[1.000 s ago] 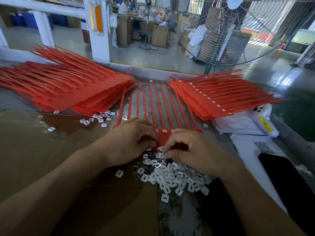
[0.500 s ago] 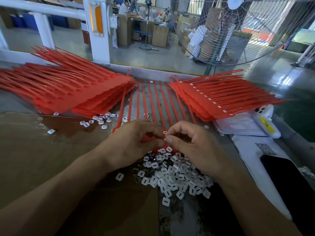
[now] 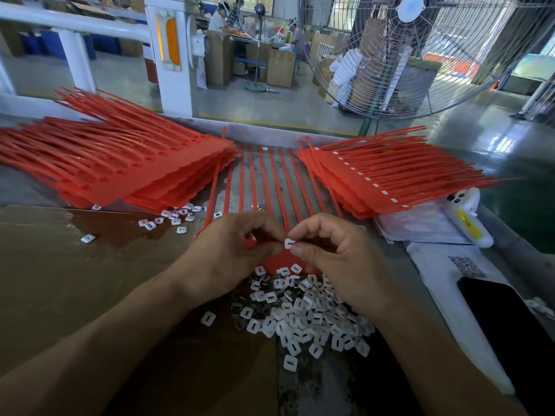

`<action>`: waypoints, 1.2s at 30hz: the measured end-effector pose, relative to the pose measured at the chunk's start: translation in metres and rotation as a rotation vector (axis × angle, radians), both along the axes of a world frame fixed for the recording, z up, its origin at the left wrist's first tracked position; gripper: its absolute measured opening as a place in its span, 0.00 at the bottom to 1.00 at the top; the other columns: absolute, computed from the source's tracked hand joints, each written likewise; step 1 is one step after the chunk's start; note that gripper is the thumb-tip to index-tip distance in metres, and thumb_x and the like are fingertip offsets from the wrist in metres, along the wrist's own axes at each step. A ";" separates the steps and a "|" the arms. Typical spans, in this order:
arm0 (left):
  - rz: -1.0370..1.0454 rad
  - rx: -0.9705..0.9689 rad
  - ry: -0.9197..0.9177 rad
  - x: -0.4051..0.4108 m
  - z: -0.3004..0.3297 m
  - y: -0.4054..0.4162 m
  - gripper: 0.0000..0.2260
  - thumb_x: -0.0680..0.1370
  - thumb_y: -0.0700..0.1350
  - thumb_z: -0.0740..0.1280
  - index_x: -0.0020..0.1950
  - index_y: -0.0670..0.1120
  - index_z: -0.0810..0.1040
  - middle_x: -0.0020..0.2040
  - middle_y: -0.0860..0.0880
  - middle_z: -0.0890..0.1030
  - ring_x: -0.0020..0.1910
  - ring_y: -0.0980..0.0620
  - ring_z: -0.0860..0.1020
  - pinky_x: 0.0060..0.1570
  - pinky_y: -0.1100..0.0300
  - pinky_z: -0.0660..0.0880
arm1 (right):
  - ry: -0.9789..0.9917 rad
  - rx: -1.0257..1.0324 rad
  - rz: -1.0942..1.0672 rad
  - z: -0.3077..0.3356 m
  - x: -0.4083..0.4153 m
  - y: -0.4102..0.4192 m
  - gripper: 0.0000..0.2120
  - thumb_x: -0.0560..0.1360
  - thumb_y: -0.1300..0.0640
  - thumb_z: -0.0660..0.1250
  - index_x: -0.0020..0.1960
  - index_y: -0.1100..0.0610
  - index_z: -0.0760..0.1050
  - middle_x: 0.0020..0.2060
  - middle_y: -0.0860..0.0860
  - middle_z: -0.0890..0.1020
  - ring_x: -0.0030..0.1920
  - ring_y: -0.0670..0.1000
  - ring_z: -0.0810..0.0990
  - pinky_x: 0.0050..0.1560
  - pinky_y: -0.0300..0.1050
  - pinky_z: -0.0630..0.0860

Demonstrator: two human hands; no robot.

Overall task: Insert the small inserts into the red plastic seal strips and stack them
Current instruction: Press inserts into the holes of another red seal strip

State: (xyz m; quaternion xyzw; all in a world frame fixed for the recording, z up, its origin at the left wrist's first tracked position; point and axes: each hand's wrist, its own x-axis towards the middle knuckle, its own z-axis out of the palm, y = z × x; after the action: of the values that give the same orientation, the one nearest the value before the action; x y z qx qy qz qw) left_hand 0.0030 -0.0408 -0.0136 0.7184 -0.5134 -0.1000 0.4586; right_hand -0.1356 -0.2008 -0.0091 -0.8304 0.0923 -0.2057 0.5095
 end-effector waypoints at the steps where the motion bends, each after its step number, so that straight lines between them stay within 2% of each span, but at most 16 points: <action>1: 0.003 0.004 0.007 0.000 0.000 0.000 0.07 0.78 0.42 0.73 0.48 0.55 0.83 0.46 0.59 0.84 0.47 0.59 0.82 0.47 0.67 0.76 | -0.011 0.023 -0.003 0.000 0.000 0.000 0.10 0.77 0.62 0.75 0.48 0.47 0.83 0.43 0.47 0.85 0.41 0.46 0.83 0.42 0.41 0.81; 6: 0.005 -0.004 0.018 -0.001 0.000 0.000 0.06 0.80 0.41 0.71 0.50 0.53 0.83 0.47 0.57 0.84 0.49 0.57 0.82 0.50 0.60 0.78 | -0.039 0.057 -0.002 0.001 0.000 0.000 0.12 0.76 0.65 0.74 0.48 0.47 0.83 0.42 0.47 0.84 0.37 0.42 0.81 0.39 0.37 0.78; 10: -0.019 -0.020 0.053 -0.003 0.003 0.001 0.03 0.79 0.49 0.70 0.49 0.53 0.83 0.45 0.54 0.84 0.46 0.54 0.83 0.47 0.54 0.80 | -0.049 0.034 0.008 0.001 -0.001 0.001 0.10 0.76 0.64 0.74 0.50 0.49 0.84 0.43 0.48 0.86 0.40 0.45 0.83 0.41 0.40 0.81; 13: -0.022 -0.026 0.047 -0.003 0.003 0.000 0.02 0.79 0.49 0.71 0.48 0.52 0.83 0.43 0.54 0.84 0.44 0.54 0.83 0.45 0.57 0.80 | -0.055 0.013 0.008 0.001 0.000 0.003 0.10 0.77 0.64 0.74 0.50 0.49 0.84 0.43 0.49 0.86 0.41 0.46 0.83 0.42 0.42 0.82; 16: -0.022 -0.033 0.033 -0.003 0.003 0.001 0.02 0.79 0.47 0.71 0.48 0.52 0.82 0.42 0.56 0.83 0.43 0.56 0.82 0.43 0.65 0.77 | -0.055 -0.013 0.000 0.002 0.000 0.004 0.09 0.77 0.62 0.74 0.49 0.47 0.84 0.43 0.46 0.86 0.41 0.42 0.83 0.43 0.37 0.80; 21: -0.007 -0.045 0.046 -0.003 0.001 0.000 0.03 0.80 0.46 0.70 0.47 0.52 0.82 0.42 0.55 0.82 0.41 0.55 0.80 0.41 0.66 0.75 | -0.064 -0.030 -0.022 0.001 0.002 0.006 0.07 0.76 0.59 0.76 0.47 0.46 0.83 0.41 0.46 0.86 0.39 0.42 0.82 0.41 0.34 0.78; 23: -0.015 -0.063 0.065 -0.003 0.001 -0.001 0.03 0.80 0.48 0.69 0.48 0.52 0.82 0.42 0.54 0.83 0.42 0.54 0.81 0.41 0.64 0.76 | -0.069 -0.009 -0.022 -0.001 0.003 0.007 0.08 0.76 0.60 0.76 0.47 0.46 0.83 0.41 0.46 0.85 0.40 0.42 0.82 0.42 0.35 0.78; 26: -0.022 -0.091 0.096 -0.002 0.001 -0.003 0.04 0.79 0.49 0.69 0.48 0.52 0.83 0.45 0.52 0.85 0.45 0.51 0.83 0.47 0.56 0.79 | -0.100 -0.025 -0.024 -0.001 0.003 0.009 0.12 0.76 0.61 0.75 0.52 0.44 0.82 0.45 0.45 0.85 0.47 0.44 0.85 0.46 0.36 0.79; 29: -0.004 -0.112 0.126 -0.002 -0.002 -0.004 0.04 0.79 0.52 0.70 0.47 0.54 0.84 0.44 0.51 0.85 0.44 0.51 0.83 0.47 0.54 0.78 | -0.131 -0.112 -0.042 0.001 0.003 0.009 0.13 0.77 0.62 0.74 0.55 0.45 0.84 0.47 0.44 0.86 0.51 0.45 0.85 0.49 0.34 0.79; 31: 0.010 -0.111 0.133 -0.002 -0.003 -0.003 0.05 0.78 0.53 0.70 0.48 0.55 0.84 0.45 0.52 0.85 0.44 0.52 0.83 0.46 0.56 0.78 | -0.144 -0.127 -0.085 0.001 0.002 0.007 0.12 0.78 0.61 0.74 0.55 0.45 0.85 0.47 0.40 0.86 0.51 0.43 0.85 0.49 0.33 0.78; 33: 0.020 -0.084 0.095 -0.001 -0.004 -0.003 0.03 0.78 0.52 0.70 0.50 0.55 0.83 0.45 0.55 0.85 0.46 0.54 0.82 0.46 0.59 0.78 | -0.127 -0.095 -0.147 0.000 0.002 0.005 0.11 0.78 0.59 0.74 0.54 0.44 0.85 0.48 0.38 0.86 0.51 0.41 0.85 0.51 0.37 0.80; 36: 0.032 -0.019 -0.018 -0.002 -0.004 -0.003 0.02 0.79 0.49 0.70 0.49 0.55 0.83 0.45 0.57 0.84 0.47 0.56 0.82 0.47 0.60 0.77 | -0.109 -0.026 -0.251 -0.002 0.003 -0.001 0.08 0.78 0.57 0.74 0.51 0.44 0.84 0.46 0.40 0.86 0.50 0.43 0.85 0.53 0.49 0.83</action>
State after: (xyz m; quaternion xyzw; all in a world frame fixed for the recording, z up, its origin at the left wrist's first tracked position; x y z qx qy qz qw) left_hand 0.0011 -0.0434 -0.0177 0.7230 -0.5068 -0.0811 0.4625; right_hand -0.1326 -0.2014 -0.0113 -0.8064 0.1650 -0.3137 0.4733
